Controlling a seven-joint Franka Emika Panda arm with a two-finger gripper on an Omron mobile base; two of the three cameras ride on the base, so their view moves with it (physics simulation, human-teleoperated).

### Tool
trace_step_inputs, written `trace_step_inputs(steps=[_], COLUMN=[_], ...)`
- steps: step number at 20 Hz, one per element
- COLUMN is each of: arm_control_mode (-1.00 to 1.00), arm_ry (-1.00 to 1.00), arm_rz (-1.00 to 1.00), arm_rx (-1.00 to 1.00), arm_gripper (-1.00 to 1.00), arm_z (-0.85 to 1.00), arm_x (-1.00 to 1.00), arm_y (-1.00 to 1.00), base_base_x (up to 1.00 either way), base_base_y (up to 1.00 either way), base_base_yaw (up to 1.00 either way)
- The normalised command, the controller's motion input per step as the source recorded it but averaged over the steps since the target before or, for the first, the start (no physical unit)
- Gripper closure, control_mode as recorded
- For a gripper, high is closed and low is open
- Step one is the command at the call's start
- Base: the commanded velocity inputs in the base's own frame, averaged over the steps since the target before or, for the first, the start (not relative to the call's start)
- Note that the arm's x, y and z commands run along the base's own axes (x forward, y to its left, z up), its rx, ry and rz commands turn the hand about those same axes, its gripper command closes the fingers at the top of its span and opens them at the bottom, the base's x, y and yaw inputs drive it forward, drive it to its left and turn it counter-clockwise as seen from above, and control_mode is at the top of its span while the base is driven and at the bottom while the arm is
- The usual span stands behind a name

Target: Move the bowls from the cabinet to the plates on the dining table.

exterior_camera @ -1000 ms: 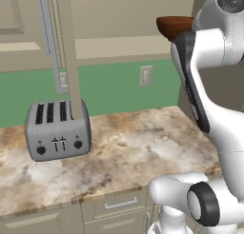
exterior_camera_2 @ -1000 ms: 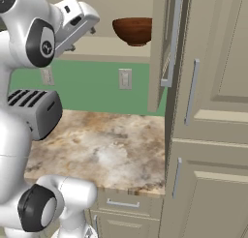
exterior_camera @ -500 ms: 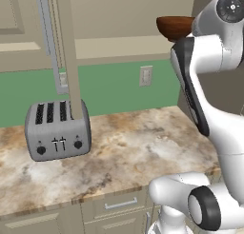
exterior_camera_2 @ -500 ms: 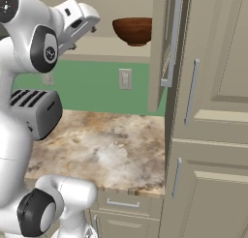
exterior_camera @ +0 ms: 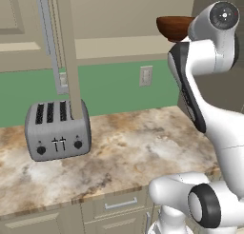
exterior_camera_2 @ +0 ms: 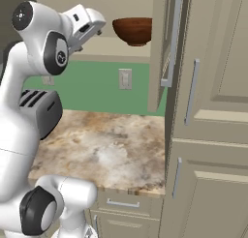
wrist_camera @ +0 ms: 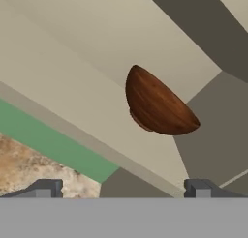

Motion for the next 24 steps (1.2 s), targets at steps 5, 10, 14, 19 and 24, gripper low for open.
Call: trace_step_inputs(steps=[5,10,14,19,24], arm_control_mode=[-1.0,-1.0,-1.0,-1.0,-1.0], arm_ry=[0.0,0.01,0.07,0.02,0.0], arm_rz=[0.0,0.0,-0.01,-0.02,-0.02], arm_rx=[0.0,0.0,0.0,0.0,0.0], arm_gripper=[-1.0,-1.0,-1.0,-1.0,-1.0], arm_z=[0.23,0.0,-0.06,0.0,0.0], arm_x=[0.07,0.18,0.32,0.21,0.12], arm_y=[-0.03,-0.07,-0.1,-0.05,-0.01], base_base_x=[0.0,0.0,0.0,0.0,0.0], base_base_y=[0.0,0.0,0.0,0.0,0.0], base_base_yaw=[0.0,0.0,0.0,0.0,0.0])
